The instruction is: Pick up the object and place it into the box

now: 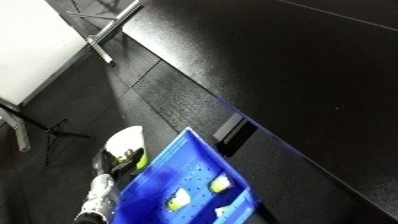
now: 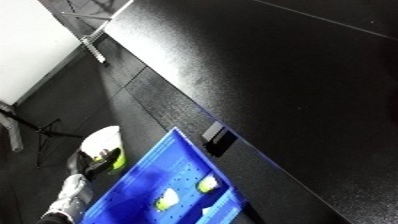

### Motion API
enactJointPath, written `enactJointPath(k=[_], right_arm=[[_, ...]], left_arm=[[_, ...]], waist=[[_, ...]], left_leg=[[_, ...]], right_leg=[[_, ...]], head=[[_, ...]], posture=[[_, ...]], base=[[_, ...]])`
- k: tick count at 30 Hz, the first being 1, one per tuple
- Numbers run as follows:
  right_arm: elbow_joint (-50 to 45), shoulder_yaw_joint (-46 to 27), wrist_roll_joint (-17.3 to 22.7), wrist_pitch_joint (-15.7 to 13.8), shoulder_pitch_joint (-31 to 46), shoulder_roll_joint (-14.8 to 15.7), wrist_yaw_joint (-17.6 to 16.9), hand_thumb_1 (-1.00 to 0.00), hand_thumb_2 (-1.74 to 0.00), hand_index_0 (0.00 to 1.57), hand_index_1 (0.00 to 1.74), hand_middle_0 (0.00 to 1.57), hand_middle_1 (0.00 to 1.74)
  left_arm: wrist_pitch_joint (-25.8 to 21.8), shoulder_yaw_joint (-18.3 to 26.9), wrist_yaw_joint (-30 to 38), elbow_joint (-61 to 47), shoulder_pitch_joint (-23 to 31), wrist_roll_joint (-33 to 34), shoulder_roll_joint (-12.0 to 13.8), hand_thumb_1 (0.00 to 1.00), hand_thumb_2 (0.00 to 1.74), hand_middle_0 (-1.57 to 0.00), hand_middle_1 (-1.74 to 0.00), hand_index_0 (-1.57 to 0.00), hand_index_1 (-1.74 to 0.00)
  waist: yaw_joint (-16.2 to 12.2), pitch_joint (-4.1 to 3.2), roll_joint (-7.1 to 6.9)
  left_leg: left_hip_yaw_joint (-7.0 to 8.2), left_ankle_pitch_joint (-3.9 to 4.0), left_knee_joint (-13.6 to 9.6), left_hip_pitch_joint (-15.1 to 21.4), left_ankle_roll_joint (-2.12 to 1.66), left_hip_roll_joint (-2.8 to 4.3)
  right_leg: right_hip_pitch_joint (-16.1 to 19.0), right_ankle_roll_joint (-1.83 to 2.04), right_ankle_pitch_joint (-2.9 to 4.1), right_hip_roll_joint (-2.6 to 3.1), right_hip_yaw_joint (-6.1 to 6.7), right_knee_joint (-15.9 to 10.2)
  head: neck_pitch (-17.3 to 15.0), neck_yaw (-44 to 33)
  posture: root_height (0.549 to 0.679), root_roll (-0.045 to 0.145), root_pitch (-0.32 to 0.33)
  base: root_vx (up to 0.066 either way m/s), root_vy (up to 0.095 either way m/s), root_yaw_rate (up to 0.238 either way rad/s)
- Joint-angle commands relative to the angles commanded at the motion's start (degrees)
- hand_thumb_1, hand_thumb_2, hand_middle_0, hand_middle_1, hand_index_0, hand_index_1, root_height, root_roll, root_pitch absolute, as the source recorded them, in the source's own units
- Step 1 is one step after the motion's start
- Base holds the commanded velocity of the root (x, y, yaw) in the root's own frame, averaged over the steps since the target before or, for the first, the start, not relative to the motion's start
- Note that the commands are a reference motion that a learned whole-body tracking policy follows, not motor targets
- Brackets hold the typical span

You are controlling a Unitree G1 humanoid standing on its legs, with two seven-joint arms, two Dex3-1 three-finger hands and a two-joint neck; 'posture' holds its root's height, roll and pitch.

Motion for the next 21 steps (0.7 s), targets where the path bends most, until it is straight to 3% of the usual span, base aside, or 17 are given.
enactJointPath(k=[9,21], right_arm=[[0.1,0.07,0.52,0.17,-0.74,0.24,0.3,0.0,0.0,0.0,0.0,0.0,0.0],[0.22,0.2,-0.07,0.23,-0.79,0.52,0.14,0.0,0.0,0.0,0.0,0.0,0.0]], left_arm=[[2.6,-1.89,-2.85,1.97,-1.71,0.73,-0.46,0.0,0.0,0.0,0.0,0.0,0.0],[4.51,-4.17,-5.48,4.54,-2.07,1.83,-2.0,0.0,0.0,0.0,0.0,0.0,0.0]], waist=[[-0.07,0.0,-0.62],[-0.27,0.0,-1.02]], left_leg=[[0.04,0.59,-1.76,0.52,-0.45,0.31],[0.13,0.99,-3.8,2.13,-0.72,0.47]], right_leg=[[0.55,0.21,0.71,0.27,-0.27,-1.71],[2.02,0.45,1.44,0.55,-0.09,-3.81]], head=[[-1.64,1.72],[-1.91,3.3]], posture=[[0.619,0.03,0.018],[0.624,0.026,0.016]], base=[[-0.017,-0.005,0.019],[-0.004,0.004,0.004]])
